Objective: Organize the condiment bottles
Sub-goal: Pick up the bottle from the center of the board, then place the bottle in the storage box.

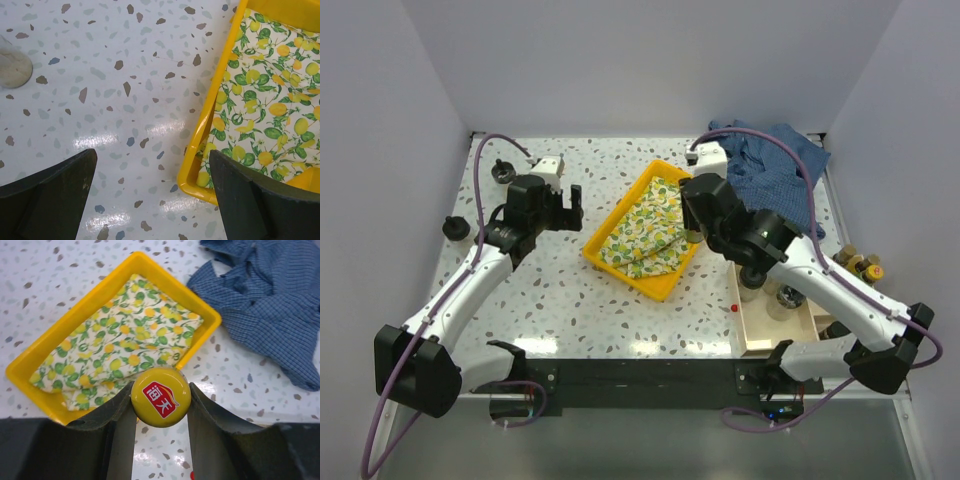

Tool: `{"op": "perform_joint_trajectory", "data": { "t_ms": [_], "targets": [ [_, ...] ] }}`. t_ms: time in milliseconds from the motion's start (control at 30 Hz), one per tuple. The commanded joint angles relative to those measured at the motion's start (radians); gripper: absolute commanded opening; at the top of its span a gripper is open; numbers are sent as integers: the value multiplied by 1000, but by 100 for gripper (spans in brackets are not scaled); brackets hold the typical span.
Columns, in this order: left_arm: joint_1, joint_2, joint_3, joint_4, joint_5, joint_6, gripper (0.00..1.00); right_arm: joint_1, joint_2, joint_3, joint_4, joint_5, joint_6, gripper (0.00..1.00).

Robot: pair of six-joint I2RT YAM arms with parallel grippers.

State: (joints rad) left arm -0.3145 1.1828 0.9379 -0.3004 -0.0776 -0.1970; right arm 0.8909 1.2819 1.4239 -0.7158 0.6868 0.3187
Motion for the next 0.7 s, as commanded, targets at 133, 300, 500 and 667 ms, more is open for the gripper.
{"op": "perform_joint_trajectory", "data": {
  "t_ms": [133, 300, 500, 667],
  "targets": [
    [3, -3, -5, 41, -1, 18, 100, -182, -92, 84, -76, 361, 75, 0],
    [2, -3, -7, 41, 7, 18, 100, -378, -147, 73, -221, 434, 249, 0],
    [0, 6, -5, 41, 16, 16, 100, -544, -184, 6, -272, 470, 333, 0],
    [-6, 11, -4, 40, 12, 16, 100, -602, -239, -42, -299, 442, 344, 0]
  ]
}}
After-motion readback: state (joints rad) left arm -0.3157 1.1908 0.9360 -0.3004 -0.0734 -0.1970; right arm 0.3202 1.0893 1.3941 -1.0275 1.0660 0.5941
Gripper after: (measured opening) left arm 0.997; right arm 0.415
